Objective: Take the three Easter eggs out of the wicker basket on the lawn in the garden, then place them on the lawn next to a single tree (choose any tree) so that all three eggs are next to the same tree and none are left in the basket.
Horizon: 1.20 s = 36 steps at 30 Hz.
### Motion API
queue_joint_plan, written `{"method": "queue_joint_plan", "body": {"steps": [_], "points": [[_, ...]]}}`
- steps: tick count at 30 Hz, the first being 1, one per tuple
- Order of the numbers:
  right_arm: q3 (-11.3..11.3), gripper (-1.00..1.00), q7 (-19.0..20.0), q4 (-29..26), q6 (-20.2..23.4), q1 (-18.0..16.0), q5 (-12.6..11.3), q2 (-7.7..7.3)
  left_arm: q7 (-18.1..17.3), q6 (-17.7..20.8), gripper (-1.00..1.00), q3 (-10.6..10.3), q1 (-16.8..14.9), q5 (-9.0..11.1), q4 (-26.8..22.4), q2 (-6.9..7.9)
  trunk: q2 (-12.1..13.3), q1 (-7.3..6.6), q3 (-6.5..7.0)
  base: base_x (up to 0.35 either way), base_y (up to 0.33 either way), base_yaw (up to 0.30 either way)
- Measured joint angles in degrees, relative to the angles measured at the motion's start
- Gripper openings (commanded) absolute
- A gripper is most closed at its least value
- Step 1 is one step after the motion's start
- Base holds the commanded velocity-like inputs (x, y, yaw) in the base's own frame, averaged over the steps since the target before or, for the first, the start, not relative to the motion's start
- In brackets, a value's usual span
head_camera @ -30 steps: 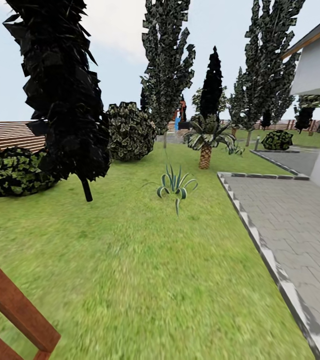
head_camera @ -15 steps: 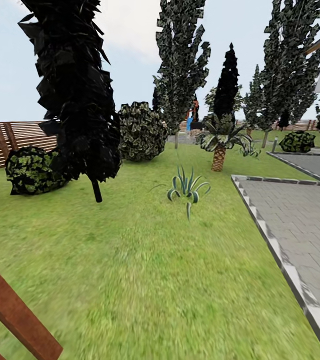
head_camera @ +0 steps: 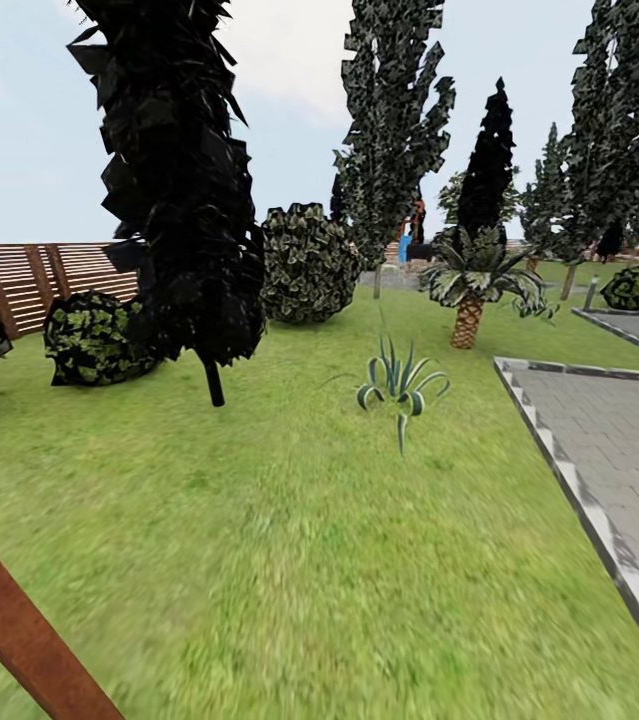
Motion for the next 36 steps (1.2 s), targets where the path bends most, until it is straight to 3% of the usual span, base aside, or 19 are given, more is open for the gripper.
{"method": "queue_joint_plan", "body": {"steps": [36], "points": [[0.0, 1.0, 0.0, 0.0, 0.0, 0.0, 0.0, 0.02, 0.0, 0.0, 1.0, -0.1, 0.0, 0.0, 0.0, 0.0, 0.0, 0.0, 0.0, 0.336, 0.0, 0.003]]}}
